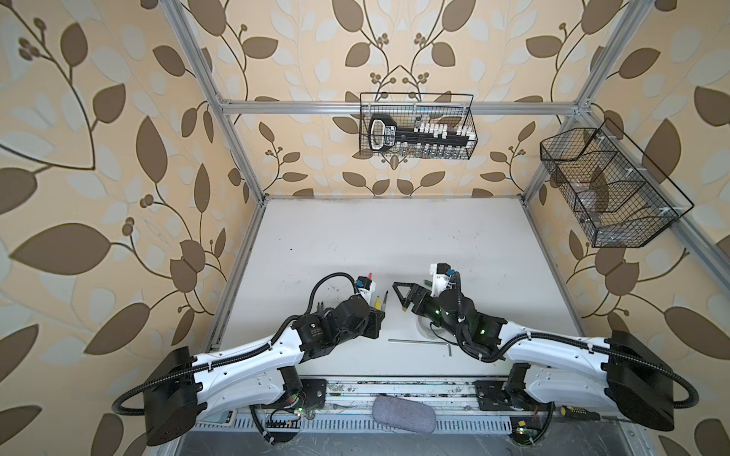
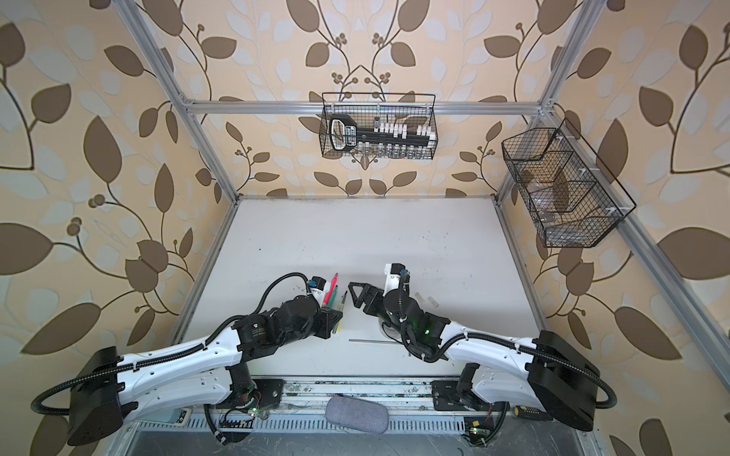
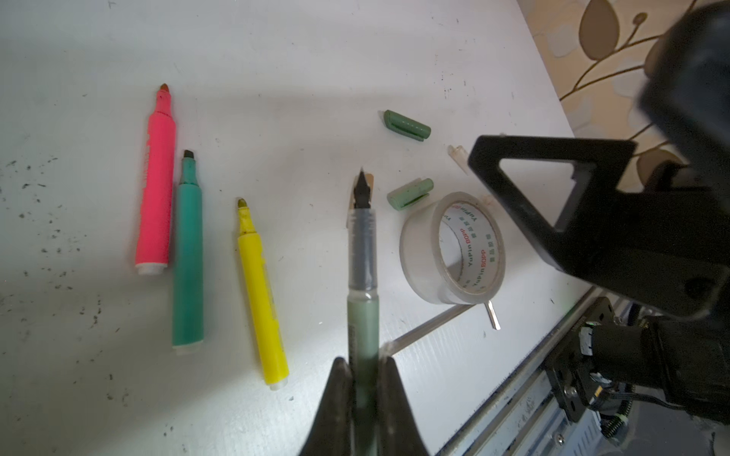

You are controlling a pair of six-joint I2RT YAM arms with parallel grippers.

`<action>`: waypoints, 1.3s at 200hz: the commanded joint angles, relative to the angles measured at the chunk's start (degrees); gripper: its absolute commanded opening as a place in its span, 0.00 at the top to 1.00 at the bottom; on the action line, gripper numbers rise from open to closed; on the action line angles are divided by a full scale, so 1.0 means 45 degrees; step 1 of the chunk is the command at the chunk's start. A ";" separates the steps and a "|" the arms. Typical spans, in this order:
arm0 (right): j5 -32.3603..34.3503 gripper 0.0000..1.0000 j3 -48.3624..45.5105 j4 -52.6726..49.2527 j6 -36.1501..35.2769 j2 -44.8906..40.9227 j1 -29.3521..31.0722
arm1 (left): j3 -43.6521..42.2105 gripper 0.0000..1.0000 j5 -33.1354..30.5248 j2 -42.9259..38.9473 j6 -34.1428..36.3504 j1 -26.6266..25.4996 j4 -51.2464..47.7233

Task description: Insert the pens into the pen caps

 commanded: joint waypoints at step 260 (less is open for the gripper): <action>-0.0900 1.00 0.1246 0.1741 0.1920 0.2930 0.0707 | -0.0001 0.80 0.0125 0.0204 0.0553 -0.0196 0.1109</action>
